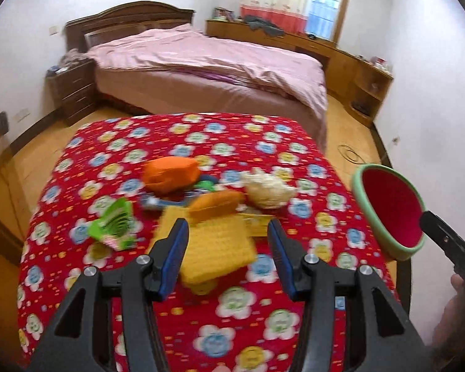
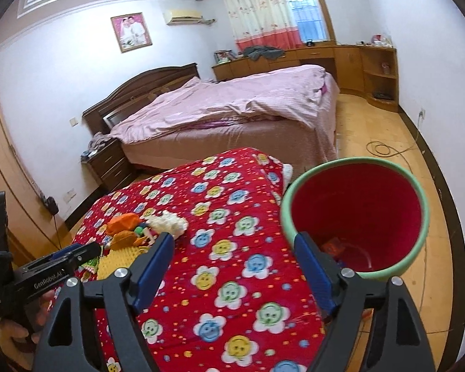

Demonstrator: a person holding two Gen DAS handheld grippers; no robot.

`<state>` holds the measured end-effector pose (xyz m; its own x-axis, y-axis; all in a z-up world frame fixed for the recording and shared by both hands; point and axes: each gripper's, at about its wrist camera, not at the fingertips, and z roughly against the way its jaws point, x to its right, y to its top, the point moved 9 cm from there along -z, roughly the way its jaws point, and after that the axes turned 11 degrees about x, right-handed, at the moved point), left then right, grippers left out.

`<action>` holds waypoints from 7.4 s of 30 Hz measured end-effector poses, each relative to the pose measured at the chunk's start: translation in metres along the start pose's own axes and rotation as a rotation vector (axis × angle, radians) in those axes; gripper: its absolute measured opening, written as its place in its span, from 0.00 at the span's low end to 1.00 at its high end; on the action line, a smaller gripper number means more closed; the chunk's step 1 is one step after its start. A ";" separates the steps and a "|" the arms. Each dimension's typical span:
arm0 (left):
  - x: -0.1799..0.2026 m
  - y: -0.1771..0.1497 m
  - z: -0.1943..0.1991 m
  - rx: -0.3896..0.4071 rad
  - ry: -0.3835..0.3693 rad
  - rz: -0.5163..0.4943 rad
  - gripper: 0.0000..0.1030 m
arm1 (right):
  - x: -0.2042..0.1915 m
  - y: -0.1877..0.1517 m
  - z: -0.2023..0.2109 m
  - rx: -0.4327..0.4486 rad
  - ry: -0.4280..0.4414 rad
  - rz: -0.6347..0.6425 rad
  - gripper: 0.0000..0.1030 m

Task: Collect trash
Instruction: 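Move both open tools back over the bedspread, then grasp the green mosquito-coil box with the left tool while the right tool grasps the crumpled white paper, then carry the green box and white paper over the red bin and open both tools, then move both open tools back over the bedspread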

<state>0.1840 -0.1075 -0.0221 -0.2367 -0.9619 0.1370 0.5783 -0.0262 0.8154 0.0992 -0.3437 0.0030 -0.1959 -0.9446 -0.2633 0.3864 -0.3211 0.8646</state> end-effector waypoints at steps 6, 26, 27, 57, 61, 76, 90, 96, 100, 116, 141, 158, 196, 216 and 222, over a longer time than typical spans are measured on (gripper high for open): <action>-0.051 -0.007 -0.002 0.001 0.116 0.043 0.51 | -0.017 -0.012 -0.013 -0.036 0.017 0.013 0.80; -0.133 -0.048 -0.051 -0.092 0.278 0.191 0.75 | -0.030 -0.042 -0.050 -0.134 0.025 0.014 0.84; -0.133 -0.050 -0.055 -0.098 0.276 0.189 0.75 | -0.030 -0.042 -0.052 -0.136 0.024 0.015 0.84; -0.136 -0.045 -0.083 -0.050 0.255 0.148 0.47 | -0.032 -0.058 -0.081 -0.203 0.006 0.043 0.84; -0.135 -0.041 -0.075 -0.029 0.233 0.151 0.47 | -0.040 -0.054 -0.084 -0.194 0.013 0.068 0.84; -0.144 -0.028 -0.062 0.017 0.243 0.186 0.47 | -0.090 -0.050 -0.146 -0.248 0.107 0.141 0.84; -0.139 -0.032 -0.064 0.012 0.244 0.169 0.47 | -0.102 -0.071 -0.199 -0.327 0.119 0.085 0.57; -0.133 -0.028 -0.058 0.025 0.233 0.166 0.47 | -0.106 -0.072 -0.192 -0.322 0.152 0.100 0.32; -0.128 -0.024 -0.051 0.035 0.220 0.163 0.47 | -0.102 -0.068 -0.181 -0.312 0.155 0.086 0.31; -0.077 -0.007 -0.022 0.063 0.149 0.084 0.47 | -0.088 -0.035 -0.101 -0.159 0.127 0.120 0.30; 0.076 0.022 -0.008 0.085 -0.096 -0.131 0.47 | 0.012 0.004 -0.014 -0.007 -0.064 0.052 0.30; 0.211 -0.001 -0.055 0.005 -0.263 -0.300 0.47 | 0.121 0.002 0.004 0.004 -0.203 -0.092 0.31; 0.303 -0.023 -0.101 -0.081 -0.414 -0.328 0.62 | 0.204 0.000 -0.006 0.014 -0.259 -0.217 0.56; 0.201 -0.005 -0.053 -0.035 -0.269 -0.231 0.62 | 0.138 0.009 0.009 0.012 -0.208 -0.133 0.56; 0.160 0.001 -0.036 -0.017 -0.196 -0.210 0.62 | 0.106 0.012 0.012 0.013 -0.167 -0.095 0.56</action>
<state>0.1747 -0.2714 -0.0195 -0.4980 -0.8640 0.0738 0.5133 -0.2251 0.8281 0.0728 -0.4466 -0.0092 -0.3780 -0.8854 -0.2704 0.3473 -0.4063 0.8451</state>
